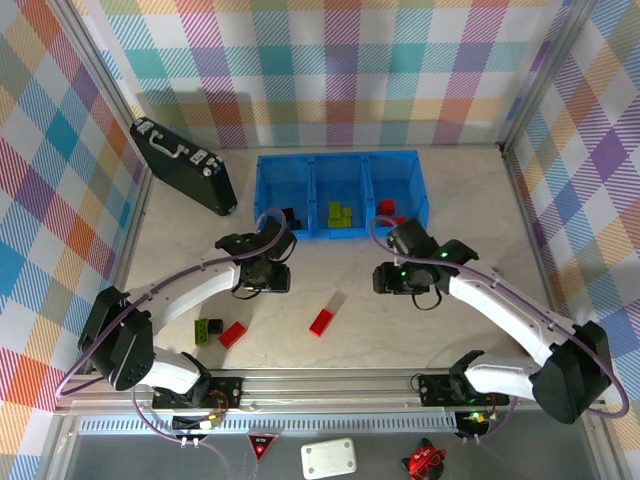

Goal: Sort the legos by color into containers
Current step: Pick up the lego from the bottom-center of the table.

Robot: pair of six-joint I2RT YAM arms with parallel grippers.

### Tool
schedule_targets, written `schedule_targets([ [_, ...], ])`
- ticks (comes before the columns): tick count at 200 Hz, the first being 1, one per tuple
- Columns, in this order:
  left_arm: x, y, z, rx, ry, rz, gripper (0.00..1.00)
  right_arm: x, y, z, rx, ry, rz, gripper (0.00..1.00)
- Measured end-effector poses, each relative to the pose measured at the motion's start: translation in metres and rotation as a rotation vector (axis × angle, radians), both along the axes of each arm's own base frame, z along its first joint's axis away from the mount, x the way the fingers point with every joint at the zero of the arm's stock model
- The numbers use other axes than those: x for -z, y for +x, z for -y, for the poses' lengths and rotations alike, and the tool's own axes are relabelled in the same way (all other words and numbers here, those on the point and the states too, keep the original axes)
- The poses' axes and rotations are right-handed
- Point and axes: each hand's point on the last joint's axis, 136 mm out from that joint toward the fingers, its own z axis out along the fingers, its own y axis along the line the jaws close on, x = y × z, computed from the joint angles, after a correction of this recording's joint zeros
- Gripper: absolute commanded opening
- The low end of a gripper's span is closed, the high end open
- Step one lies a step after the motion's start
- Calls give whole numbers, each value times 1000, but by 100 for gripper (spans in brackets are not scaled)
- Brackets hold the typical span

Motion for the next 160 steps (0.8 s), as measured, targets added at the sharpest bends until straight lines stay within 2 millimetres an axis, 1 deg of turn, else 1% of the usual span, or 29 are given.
schedule_targets([
  [30, 0, -1, -2, -4, -4, 6, 45, 17, -20, -25, -138, -48, -35, 54],
  [51, 3, -3, -10, -20, -2, -1, 45, 26, -33, -40, -248, -85, -42, 56],
  [66, 3, -3, -16, -39, -10, -4, 45, 30, -39, -49, -326, -108, -34, 57],
  [87, -1, -2, -27, -75, -33, 1, 45, 33, -44, -63, -429, -130, -20, 60],
  [113, -10, 2, -44, -120, -61, 24, 46, 37, -47, -81, -544, -167, 0, 68],
  [135, -16, 3, -56, -152, -84, 40, 46, 42, -49, -98, -626, -204, 14, 70],
  [160, -18, -1, -66, -169, -96, 37, 47, 49, -53, -117, -705, -241, 21, 73],
])
